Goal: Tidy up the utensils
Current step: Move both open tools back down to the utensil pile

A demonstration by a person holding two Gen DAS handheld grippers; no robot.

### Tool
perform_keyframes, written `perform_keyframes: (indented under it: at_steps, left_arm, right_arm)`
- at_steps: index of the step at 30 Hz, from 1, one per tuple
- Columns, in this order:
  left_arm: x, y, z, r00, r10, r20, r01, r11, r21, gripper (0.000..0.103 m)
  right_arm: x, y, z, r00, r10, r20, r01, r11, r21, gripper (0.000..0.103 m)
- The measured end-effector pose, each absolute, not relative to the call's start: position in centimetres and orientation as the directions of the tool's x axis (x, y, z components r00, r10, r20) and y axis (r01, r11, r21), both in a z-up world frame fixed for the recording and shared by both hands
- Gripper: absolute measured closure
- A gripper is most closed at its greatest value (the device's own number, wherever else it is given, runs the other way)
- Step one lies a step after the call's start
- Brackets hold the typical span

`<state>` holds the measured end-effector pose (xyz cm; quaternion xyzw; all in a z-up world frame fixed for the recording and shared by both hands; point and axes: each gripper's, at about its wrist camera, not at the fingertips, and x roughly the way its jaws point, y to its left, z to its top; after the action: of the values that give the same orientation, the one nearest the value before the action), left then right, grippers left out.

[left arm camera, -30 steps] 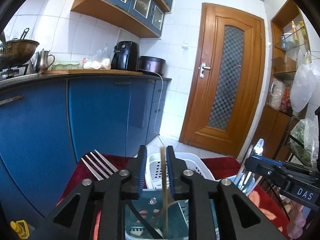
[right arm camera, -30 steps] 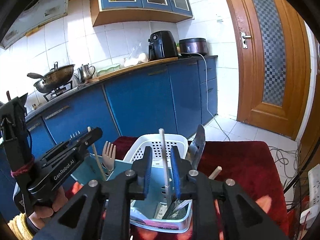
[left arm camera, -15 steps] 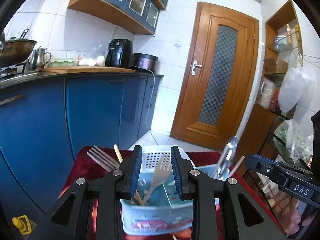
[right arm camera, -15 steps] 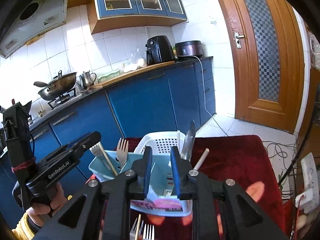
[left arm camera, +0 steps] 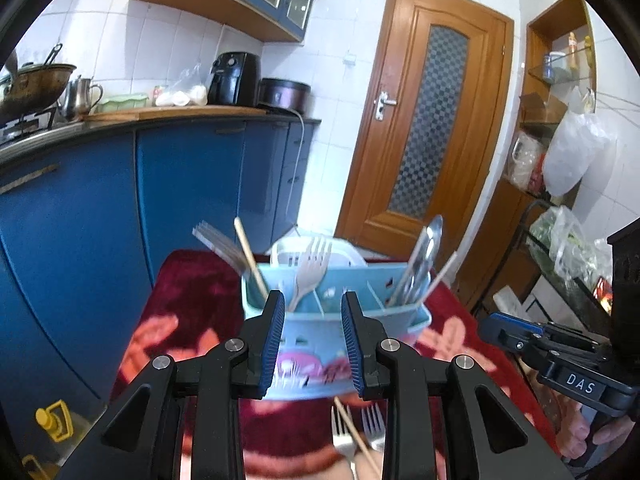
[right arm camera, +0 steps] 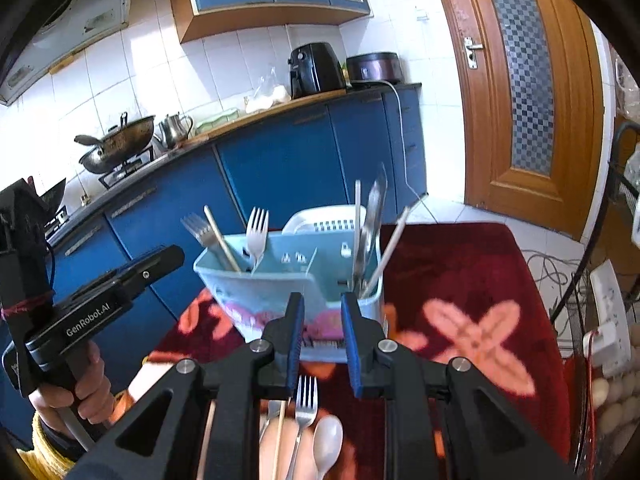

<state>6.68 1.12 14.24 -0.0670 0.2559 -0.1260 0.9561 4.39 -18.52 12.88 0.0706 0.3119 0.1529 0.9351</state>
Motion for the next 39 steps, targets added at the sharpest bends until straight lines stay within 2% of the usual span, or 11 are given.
perform_keyframes:
  at_steps: [6,16,29,39]
  left_arm:
    - [5.3,1.0,12.7,0.803,-0.275,-0.528,0.201,0.96,-0.195,0.073]
    - [4.6,0.8,9.1,0.729,-0.296,-0.617,0.19,0.954,-0.233,0.073]
    - [4.8,0.4,5.6,0.666,-0.271,-0.695,0.16,0.962,-0.222,0.073]
    - [5.4,0.0,3.7,0.627,-0.25,-0.738,0.138,0.968,-0.211,0.073]
  right_arm:
    - [3.1,-18.6,11.1,0.724,0.329,-0.606,-0.232,0.944,0.235,0.077]
    - [2.0,-18.6,7.4,0.654,0.322,-0.685,-0.204,0.946,0.25,0.076]
    - [2.1,-18.5,3.1,0.558,0.316,-0.767,-0.173,0.948,0.266,0.073]
    - [2.5,-18.2,0.5,0.509,0.329,-0.796,-0.162,0.944,0.287,0.073]
